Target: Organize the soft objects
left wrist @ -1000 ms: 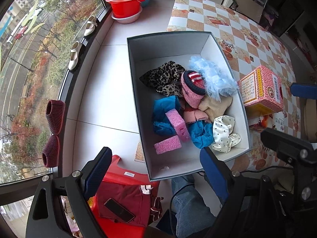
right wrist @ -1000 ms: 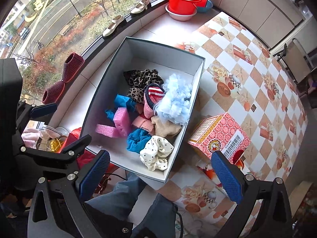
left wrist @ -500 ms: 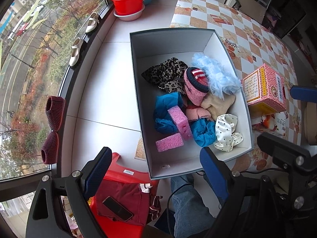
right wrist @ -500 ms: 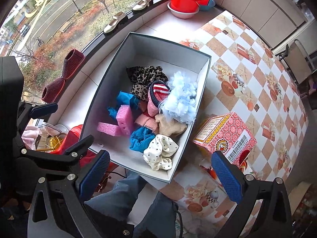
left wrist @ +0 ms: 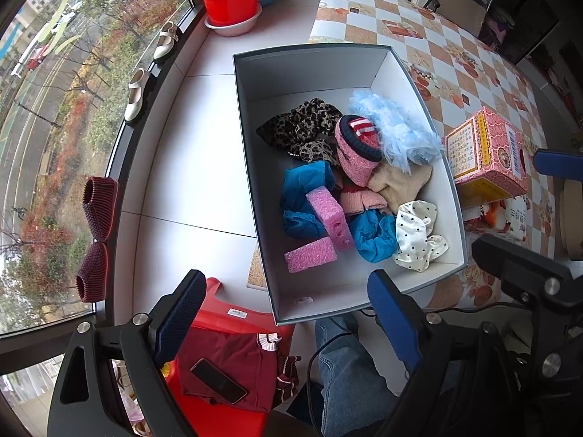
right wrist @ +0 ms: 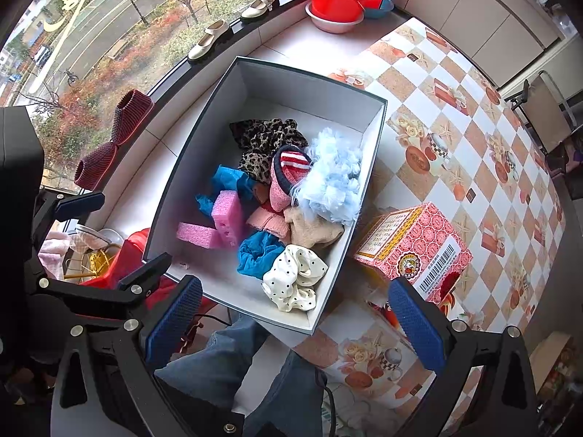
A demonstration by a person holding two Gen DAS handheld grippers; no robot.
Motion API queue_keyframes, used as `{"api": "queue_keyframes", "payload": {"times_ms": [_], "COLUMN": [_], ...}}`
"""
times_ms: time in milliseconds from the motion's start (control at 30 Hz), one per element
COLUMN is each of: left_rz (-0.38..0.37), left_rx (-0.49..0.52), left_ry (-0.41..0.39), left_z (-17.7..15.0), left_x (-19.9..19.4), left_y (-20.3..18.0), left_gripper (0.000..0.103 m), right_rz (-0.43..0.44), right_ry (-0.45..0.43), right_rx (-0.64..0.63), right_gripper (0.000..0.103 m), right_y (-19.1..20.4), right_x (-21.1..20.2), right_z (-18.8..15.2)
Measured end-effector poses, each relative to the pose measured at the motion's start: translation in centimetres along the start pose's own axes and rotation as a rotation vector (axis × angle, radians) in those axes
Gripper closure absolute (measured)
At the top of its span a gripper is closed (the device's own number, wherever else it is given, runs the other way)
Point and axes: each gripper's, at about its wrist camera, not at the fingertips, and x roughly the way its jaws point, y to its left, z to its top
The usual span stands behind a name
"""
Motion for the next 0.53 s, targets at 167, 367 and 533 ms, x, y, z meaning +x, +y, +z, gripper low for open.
{"api": "queue_keyframes", "payload": {"times_ms": [167,367,533], "left_rz": [-0.004,-0.011,-0.046], "left_rx": [-0.007,-0.027,-0.059], "left_ry": [0.015,0.036,0.002], "left_z": [-0.1,-0.3,-0.5], "left_x": [0.5,1.0,0.7], "left_y": [0.1,0.3,0.8], "left_gripper": [0.011,0.011,0.011], "right_rz": [-0.001,-0.004,-0.001], "right_ry": [0.004,0.009,0.013], "right_rx": [0.000,-0.002,0.000], "right_gripper": [0.000,0.000,0.000], "right_y": [0.0,0.2,0.1], "right_x": [0.3,0.7,1.1], "right_z": [-0.3,-0.4,-0.4]}}
